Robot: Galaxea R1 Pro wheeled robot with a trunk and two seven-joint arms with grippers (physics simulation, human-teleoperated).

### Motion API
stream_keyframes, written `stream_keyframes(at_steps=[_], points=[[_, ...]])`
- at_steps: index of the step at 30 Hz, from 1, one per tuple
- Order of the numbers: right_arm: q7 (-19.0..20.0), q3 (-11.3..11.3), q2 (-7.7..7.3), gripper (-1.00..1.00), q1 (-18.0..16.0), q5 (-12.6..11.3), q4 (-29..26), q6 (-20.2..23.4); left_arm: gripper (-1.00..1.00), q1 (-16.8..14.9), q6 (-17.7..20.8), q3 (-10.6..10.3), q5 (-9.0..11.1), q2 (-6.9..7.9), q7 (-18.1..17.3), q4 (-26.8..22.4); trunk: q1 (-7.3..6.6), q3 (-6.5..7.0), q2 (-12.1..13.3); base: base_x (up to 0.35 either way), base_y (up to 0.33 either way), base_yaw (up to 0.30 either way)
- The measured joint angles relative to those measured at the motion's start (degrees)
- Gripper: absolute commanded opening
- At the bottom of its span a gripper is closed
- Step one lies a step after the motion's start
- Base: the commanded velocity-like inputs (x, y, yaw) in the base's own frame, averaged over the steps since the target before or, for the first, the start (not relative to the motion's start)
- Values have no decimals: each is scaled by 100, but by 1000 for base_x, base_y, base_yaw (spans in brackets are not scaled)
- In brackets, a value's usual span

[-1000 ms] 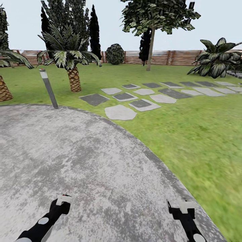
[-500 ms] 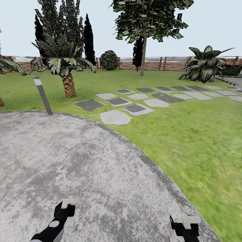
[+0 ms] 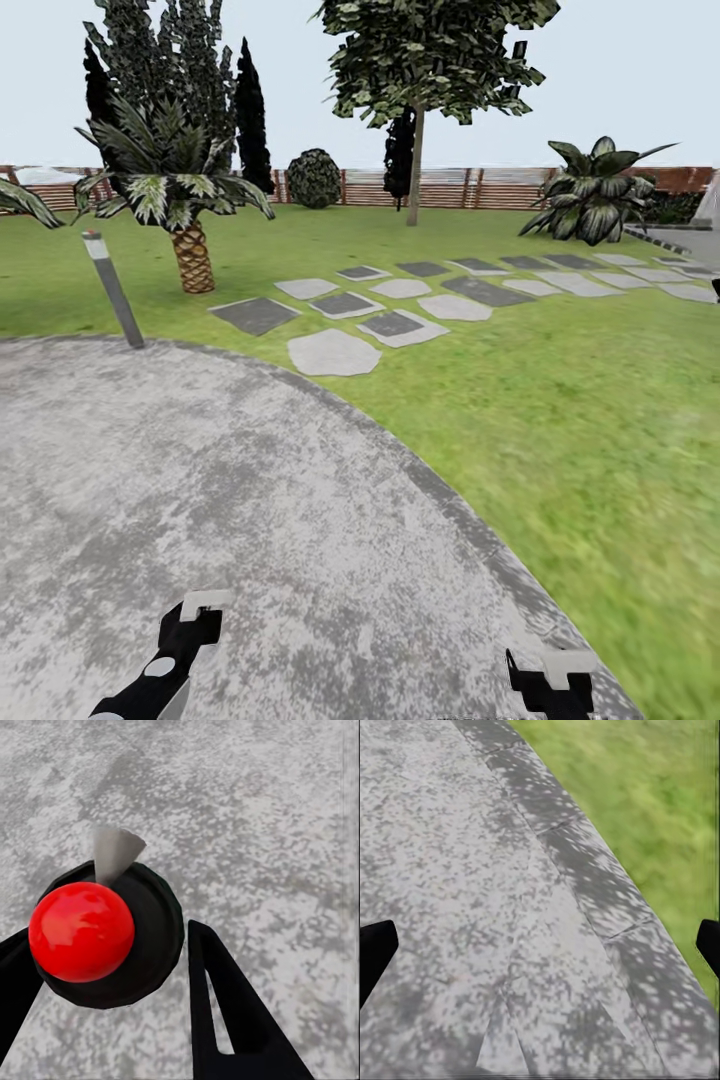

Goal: In the garden, pick up the pesticide atomizer on the floor and spray pesticide onto both trees until each tree trunk is fully covered.

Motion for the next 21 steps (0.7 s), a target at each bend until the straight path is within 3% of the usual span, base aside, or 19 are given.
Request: stream_keyframes(at_steps=[14, 21], points=[[-9, 3, 0, 100, 0, 0, 0, 4, -100, 0, 0, 0, 5, 1, 1, -5, -308, 186, 562, 0, 0, -243], [-8, -1, 0, 100, -1, 5, -5, -2, -100, 15, -27, -1, -1, 2, 5, -10, -308, 162, 563, 9, 0, -77]])
